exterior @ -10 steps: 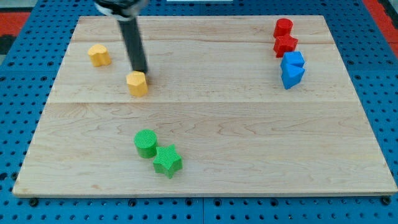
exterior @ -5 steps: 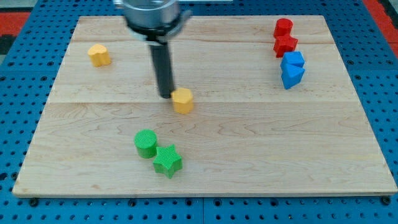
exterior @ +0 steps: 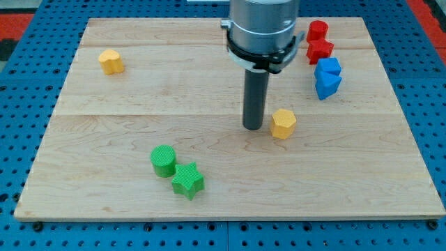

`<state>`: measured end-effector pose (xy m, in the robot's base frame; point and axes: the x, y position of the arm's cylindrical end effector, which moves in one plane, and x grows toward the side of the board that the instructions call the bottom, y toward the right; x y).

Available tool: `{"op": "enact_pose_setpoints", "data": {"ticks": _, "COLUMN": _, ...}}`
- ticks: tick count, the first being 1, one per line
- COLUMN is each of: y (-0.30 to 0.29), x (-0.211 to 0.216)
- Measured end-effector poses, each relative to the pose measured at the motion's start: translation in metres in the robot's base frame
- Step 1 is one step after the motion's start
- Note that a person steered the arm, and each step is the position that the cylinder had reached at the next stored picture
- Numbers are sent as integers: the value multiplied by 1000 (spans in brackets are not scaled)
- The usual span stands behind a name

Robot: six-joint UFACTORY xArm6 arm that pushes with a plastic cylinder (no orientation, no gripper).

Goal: Move yellow hexagon closer to blue triangle

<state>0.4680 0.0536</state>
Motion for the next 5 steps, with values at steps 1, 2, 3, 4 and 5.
{"op": "enact_pose_setpoints", "data": {"ticks": 1, "y": 33, "x": 4}}
{"op": "enact_pose_setpoints", "data": {"ticks": 2, "y": 47, "x": 15}}
{"op": "enact_pose_setpoints", "data": {"ticks": 3, "y": 57, "x": 34}}
{"op": "enact_pose_setpoints", "data": {"ticks": 4, "y": 71, "x": 11}}
{"op": "enact_pose_setpoints", "data": {"ticks": 5, "y": 96, "x": -4}}
